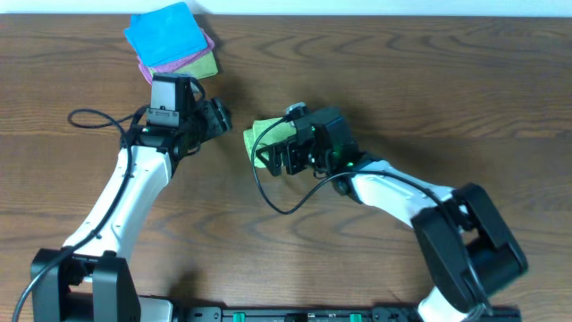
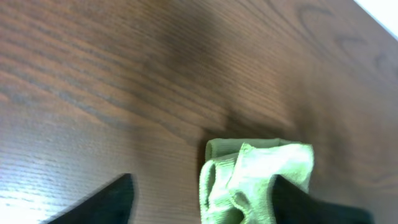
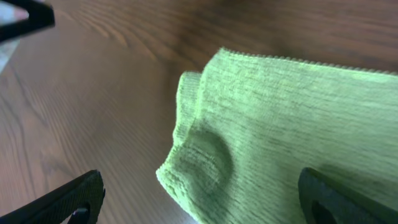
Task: Fold the cloth
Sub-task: 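Press the folded cloth flat, release, and withdraw the right gripper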
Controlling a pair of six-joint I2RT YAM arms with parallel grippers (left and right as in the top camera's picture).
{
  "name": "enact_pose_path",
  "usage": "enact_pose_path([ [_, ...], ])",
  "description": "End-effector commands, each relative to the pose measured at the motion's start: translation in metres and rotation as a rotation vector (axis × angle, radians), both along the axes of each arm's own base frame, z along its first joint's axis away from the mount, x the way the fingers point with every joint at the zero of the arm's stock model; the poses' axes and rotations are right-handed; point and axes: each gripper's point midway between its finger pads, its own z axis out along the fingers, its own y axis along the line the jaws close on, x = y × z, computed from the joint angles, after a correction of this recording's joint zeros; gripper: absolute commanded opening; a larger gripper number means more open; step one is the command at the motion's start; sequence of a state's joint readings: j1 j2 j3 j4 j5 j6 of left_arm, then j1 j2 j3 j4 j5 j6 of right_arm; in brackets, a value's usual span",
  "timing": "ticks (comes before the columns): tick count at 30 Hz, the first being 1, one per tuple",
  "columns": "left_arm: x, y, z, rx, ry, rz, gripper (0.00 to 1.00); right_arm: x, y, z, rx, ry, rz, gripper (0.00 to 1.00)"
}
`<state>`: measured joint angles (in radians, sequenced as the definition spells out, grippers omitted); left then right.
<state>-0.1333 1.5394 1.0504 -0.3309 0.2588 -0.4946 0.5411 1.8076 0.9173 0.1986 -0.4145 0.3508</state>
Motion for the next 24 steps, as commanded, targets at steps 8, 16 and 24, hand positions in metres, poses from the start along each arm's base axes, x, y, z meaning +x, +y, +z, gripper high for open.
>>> enact_pose_path([
  [8,-0.005,-0.010,0.026,-0.103,-0.013,-0.024,0.95,0.012,-0.067,0.080,-0.009,-0.081,-0.118,0.99],
  [16,-0.030,-0.020,0.016,-0.197,0.108,-0.065,0.95,-0.049,-0.136,0.128,-0.136,-0.103,-0.124,0.99],
  [24,-0.052,-0.032,-0.005,-0.270,0.192,-0.101,0.95,-0.106,-0.202,0.135,-0.169,-0.157,-0.295,0.99],
])
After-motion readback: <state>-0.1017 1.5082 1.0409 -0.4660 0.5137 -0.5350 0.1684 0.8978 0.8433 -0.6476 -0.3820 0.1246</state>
